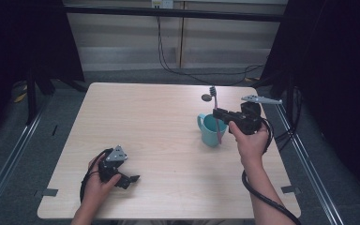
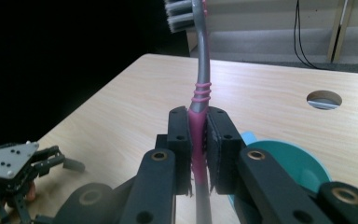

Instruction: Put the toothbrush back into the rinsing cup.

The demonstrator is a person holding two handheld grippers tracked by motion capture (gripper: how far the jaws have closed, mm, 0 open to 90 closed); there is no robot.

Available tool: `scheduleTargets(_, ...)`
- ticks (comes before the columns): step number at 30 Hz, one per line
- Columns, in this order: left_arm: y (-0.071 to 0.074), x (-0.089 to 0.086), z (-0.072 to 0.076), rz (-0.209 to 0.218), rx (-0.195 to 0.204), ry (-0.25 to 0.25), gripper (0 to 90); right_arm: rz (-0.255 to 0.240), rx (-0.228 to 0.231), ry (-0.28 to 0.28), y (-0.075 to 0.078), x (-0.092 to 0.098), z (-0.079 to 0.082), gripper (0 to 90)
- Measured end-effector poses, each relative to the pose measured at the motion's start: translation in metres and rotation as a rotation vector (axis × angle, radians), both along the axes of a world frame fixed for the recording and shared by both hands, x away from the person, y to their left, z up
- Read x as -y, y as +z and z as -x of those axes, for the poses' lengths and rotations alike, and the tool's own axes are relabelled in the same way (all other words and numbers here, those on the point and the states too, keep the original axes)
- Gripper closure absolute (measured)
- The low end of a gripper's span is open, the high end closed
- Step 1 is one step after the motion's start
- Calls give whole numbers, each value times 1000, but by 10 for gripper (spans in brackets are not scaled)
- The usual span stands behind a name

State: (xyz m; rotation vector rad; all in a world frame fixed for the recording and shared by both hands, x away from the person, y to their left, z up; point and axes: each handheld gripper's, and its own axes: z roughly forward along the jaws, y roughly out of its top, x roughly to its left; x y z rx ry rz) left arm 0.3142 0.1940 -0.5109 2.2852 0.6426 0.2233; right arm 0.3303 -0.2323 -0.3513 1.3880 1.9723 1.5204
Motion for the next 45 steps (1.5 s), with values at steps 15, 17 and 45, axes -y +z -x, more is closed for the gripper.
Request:
scheduleTargets(15,0,0,0,0,0,0,0,-23,32,-42,3,2,-10,815)
scheduleTargets(17,0,0,0,0,0,0,0,-28,32,-46,2,3,-11,815)
scheduleTargets(45,0,0,0,-1,4,-2,0,-38,81,-83,7,4,-32,815)
